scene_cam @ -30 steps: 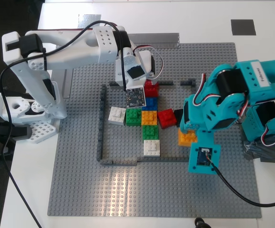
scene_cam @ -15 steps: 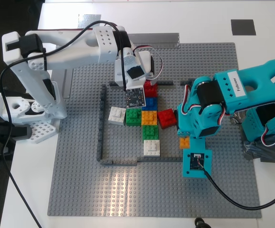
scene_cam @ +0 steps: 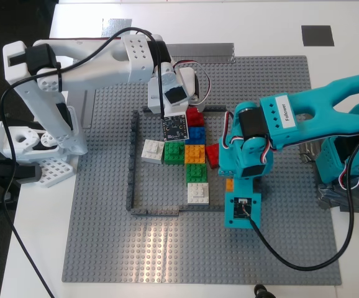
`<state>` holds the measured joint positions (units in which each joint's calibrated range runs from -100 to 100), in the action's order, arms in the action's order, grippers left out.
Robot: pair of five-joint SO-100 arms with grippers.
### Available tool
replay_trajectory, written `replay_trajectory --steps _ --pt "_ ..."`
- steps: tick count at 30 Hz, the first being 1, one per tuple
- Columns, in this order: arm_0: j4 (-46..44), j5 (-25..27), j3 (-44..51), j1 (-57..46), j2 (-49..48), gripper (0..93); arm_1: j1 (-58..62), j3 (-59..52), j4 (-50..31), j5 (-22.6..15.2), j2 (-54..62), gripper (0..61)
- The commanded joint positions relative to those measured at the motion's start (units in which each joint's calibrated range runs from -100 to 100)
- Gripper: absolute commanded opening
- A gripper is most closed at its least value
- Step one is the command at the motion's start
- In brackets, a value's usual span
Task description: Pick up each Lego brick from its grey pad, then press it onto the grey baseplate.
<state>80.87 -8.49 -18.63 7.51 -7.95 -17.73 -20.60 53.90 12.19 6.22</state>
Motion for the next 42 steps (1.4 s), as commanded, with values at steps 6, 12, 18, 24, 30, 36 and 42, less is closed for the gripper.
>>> replay_trajectory --steps 6,12,18,24,30,36,42 --pt "-0.6 0.2 4.9 -0.2 2.6 0.0 0.1 2.4 0.3 -0.1 1.2 21.0" --pt "-1.4 0.2 5.0 -0.1 4.5 0.0 0.5 7.4 4.6 -0.8 3.5 22.4" --pt "-2.8 1.6 4.9 -0.2 4.6 0.0 -0.2 14.2 12.5 -1.1 6.2 28.2" --pt "-2.8 2.0 5.0 -0.3 4.6 0.0 -1.8 19.7 17.4 -4.0 11.8 26.4" --pt "-2.8 3.6 5.0 -0.7 4.6 0.0 -8.5 22.6 23.4 -6.9 17.6 4.9" --pt "-4.1 5.4 5.0 -3.3 4.6 0.0 -16.8 22.3 31.2 -8.2 21.4 0.2" --pt "-5.5 6.6 5.0 -4.7 4.6 0.0 -28.1 22.2 40.1 -6.7 24.8 0.2"
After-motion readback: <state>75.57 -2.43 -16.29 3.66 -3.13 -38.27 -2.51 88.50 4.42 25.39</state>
